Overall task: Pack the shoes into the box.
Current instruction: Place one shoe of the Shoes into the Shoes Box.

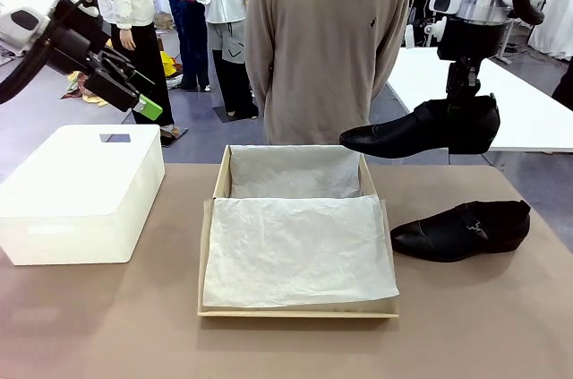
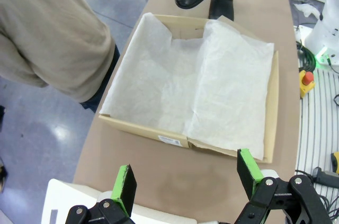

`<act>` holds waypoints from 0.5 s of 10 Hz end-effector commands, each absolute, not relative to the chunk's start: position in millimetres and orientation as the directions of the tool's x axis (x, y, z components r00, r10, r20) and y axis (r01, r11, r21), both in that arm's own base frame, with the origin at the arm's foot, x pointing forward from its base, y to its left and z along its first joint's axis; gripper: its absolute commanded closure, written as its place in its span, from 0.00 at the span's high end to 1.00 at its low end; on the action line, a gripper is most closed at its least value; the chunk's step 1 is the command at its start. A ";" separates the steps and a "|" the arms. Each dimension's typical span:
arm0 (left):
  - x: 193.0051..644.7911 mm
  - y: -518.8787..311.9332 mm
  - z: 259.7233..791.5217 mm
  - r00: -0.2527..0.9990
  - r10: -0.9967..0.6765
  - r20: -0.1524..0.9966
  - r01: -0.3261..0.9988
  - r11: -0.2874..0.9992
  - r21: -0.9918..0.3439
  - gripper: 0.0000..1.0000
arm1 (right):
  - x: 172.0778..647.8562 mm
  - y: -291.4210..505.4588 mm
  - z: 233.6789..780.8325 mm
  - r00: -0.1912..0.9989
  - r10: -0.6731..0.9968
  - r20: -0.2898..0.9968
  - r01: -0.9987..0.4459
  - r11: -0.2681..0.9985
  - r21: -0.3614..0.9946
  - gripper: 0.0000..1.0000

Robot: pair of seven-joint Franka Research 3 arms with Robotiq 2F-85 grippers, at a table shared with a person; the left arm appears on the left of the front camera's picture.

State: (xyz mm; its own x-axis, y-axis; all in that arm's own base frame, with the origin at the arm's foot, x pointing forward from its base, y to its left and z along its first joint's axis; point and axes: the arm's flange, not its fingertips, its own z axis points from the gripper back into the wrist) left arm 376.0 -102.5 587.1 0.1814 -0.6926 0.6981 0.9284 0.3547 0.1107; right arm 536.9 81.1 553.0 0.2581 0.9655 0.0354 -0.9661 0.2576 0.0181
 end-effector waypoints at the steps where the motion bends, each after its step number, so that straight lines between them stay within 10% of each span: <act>1: 376.1 -100.8 587.6 0.166 -0.687 0.707 0.933 0.341 0.113 1.00 | 536.3 79.7 556.2 0.259 0.965 0.044 -0.966 0.258 0.012 0.00; 5: 376.1 -100.8 587.6 0.166 -0.687 0.707 0.933 0.341 0.113 1.00 | 536.2 127.8 554.7 0.324 0.945 0.052 -0.946 0.323 0.016 0.00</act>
State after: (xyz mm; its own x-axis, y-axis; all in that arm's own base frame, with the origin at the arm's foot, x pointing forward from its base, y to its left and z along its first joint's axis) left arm 376.0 -102.5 587.1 0.1814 -0.6926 0.6981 0.9284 0.3547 0.1106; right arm 534.1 107.1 550.3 0.2790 0.9596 0.0356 -0.9602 0.2783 0.0238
